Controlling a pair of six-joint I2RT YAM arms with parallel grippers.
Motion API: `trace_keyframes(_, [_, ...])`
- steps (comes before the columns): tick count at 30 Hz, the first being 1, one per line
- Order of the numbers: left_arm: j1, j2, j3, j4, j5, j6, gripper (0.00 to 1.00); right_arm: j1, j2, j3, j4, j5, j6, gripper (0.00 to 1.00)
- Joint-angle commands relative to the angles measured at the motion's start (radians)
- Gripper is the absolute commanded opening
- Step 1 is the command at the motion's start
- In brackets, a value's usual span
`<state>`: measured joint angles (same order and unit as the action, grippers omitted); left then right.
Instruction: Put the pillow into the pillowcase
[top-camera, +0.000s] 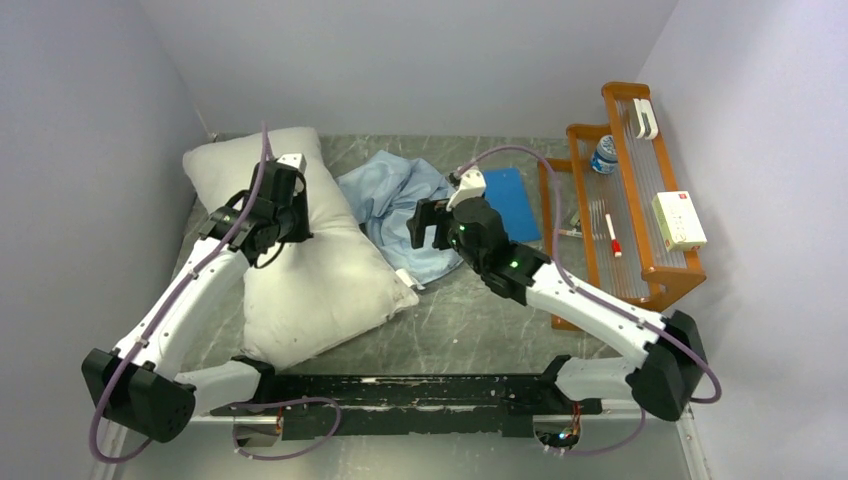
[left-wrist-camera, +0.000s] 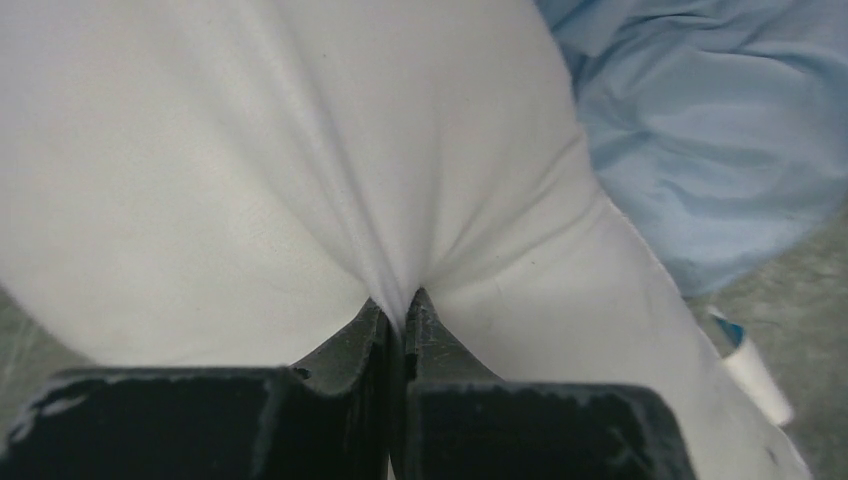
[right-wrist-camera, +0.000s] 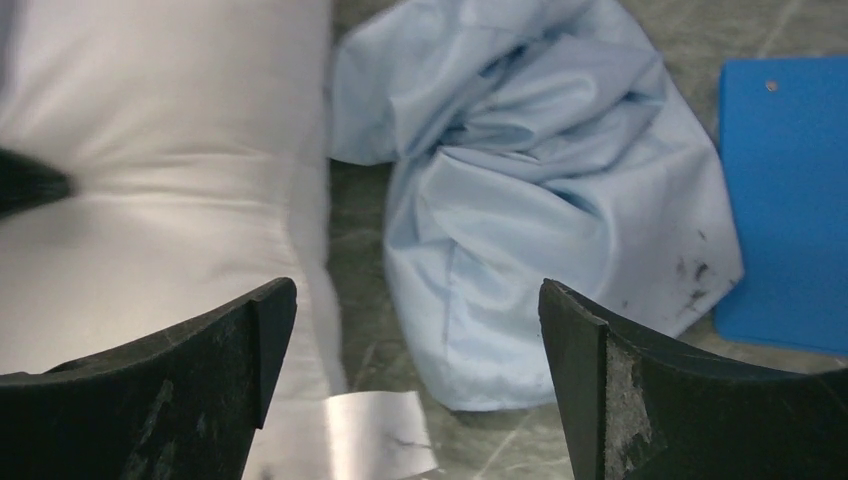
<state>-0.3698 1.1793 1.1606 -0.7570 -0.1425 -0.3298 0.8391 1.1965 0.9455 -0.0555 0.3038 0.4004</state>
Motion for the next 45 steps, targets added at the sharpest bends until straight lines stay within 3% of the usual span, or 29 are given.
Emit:
trace_keyframes(1, [-0.009,-0.023,-0.012,-0.082,-0.195,-0.014,0.05,-0.028,0.139,0.045,-0.092,0.143,-0.029,0.95])
trace_keyframes(3, [-0.009,-0.024,0.009,-0.103,-0.200,-0.011,0.12,-0.058,0.196,0.058,-0.105,0.090,-0.034,0.94])
trace_keyframes(6, [-0.009,-0.036,0.046,-0.088,-0.085,0.002,0.43,-0.109,0.261,0.048,-0.090,0.013,-0.026,0.90])
trace_keyframes(8, [-0.009,-0.046,0.061,-0.051,0.023,0.019,0.56,-0.133,0.307,0.048,-0.095,-0.036,-0.021,0.88])
trace_keyframes(11, [-0.009,-0.053,0.087,0.004,0.156,0.053,0.63,-0.137,0.369,0.036,-0.082,-0.050,-0.011,0.84])
trace_keyframes(16, [-0.011,-0.038,0.124,0.062,0.235,0.083,0.63,-0.138,0.506,0.096,-0.096,-0.034,-0.014,0.75])
trace_keyframes(18, [-0.011,-0.045,0.121,0.101,0.275,0.093,0.61,-0.138,0.541,0.159,-0.108,-0.029,-0.023,0.55])
trace_keyframes(21, [-0.012,-0.089,0.052,0.225,0.342,0.134,0.57,-0.141,0.553,0.256,-0.142,-0.054,-0.029,0.11])
trace_keyframes(22, [-0.012,-0.112,0.017,0.275,0.382,0.167,0.56,-0.141,0.545,0.292,-0.158,-0.082,-0.019,0.00])
trace_keyframes(26, [-0.051,-0.218,-0.175,0.526,0.473,0.358,0.56,-0.144,0.453,0.391,-0.140,-0.223,0.105,0.00])
trace_keyframes(30, [-0.080,-0.275,-0.305,0.826,0.578,0.403,0.65,-0.152,0.398,0.417,-0.022,-0.348,0.302,0.00])
trace_keyframes(34, [-0.119,-0.205,-0.319,0.922,0.624,0.427,0.70,-0.159,0.395,0.404,0.079,-0.401,0.454,0.00])
trace_keyframes(40, [-0.216,-0.111,-0.357,0.988,0.456,0.498,0.72,-0.160,0.349,0.327,0.235,-0.385,0.620,0.00])
trace_keyframes(45, [-0.277,-0.071,-0.362,1.036,0.246,0.566,0.73,-0.159,0.345,0.356,0.219,-0.407,0.621,0.00])
